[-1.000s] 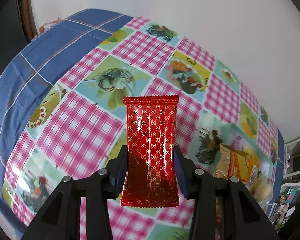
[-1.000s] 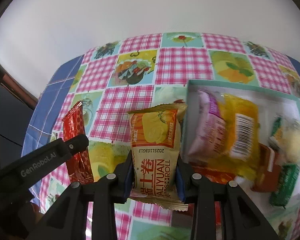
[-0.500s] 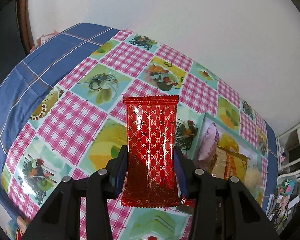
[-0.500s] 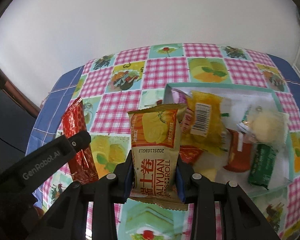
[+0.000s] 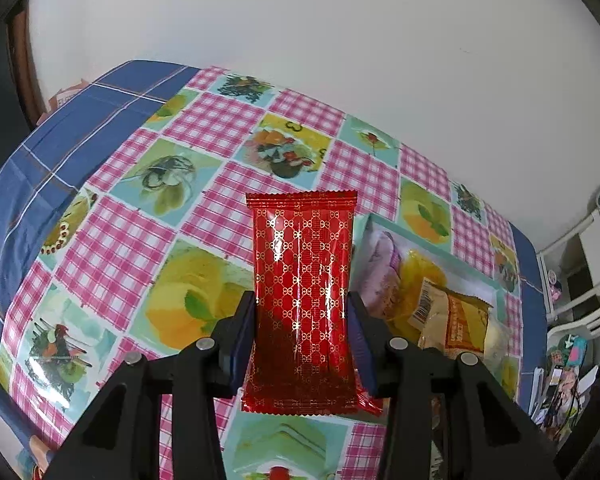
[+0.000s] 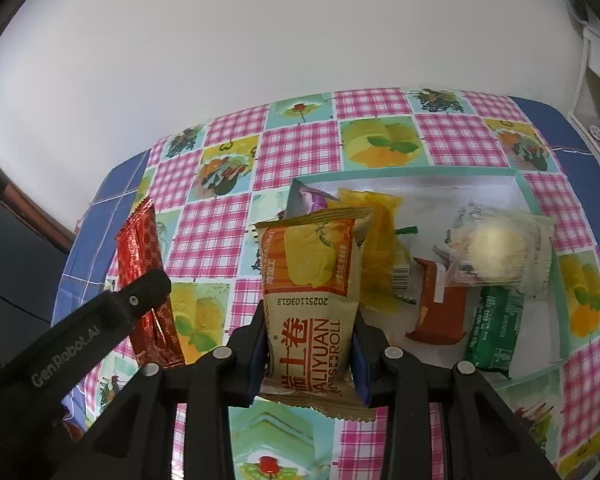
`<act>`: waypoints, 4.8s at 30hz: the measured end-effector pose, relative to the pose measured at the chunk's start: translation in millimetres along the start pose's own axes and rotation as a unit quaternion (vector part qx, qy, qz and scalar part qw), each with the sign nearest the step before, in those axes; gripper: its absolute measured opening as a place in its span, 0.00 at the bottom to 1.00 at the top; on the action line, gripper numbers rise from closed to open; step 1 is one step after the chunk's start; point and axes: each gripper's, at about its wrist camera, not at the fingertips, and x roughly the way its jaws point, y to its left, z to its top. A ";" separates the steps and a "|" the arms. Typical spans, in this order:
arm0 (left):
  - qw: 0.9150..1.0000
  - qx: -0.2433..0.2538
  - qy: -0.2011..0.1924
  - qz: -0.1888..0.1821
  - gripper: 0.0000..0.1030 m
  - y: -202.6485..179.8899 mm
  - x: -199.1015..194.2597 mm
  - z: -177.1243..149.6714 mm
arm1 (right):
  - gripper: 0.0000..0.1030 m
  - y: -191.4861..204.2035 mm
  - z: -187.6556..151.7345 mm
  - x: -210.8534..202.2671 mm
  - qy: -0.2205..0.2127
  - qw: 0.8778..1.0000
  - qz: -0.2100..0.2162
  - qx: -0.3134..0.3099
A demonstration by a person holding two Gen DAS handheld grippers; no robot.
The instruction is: Organize snacks
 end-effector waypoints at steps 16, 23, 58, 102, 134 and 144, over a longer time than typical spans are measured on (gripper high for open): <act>0.995 0.095 0.043 -0.009 0.44 -59.6 26.1 -24.1 | 0.37 -82.3 4.5 9.4 0.017 0.994 -0.041 0.103; 0.990 0.129 0.045 -0.022 0.44 -79.3 28.7 -31.9 | 0.37 -106.2 5.1 4.6 0.010 0.990 -0.050 0.131; 0.982 0.169 0.052 -0.070 0.44 -114.1 52.6 -41.9 | 0.37 -124.4 3.9 4.6 0.020 0.988 -0.063 0.142; 0.981 0.151 0.062 -0.102 0.47 -117.1 77.8 -24.8 | 0.37 -130.2 14.1 37.9 0.036 0.986 -0.052 0.154; 0.983 0.144 0.041 0.108 0.93 -52.6 62.5 3.6 | 0.96 -112.5 13.5 31.2 0.024 0.992 -0.083 0.090; 0.984 0.140 0.039 0.103 0.98 -49.7 65.7 5.1 | 1.00 -103.7 15.1 27.2 0.011 0.993 -0.090 0.069</act>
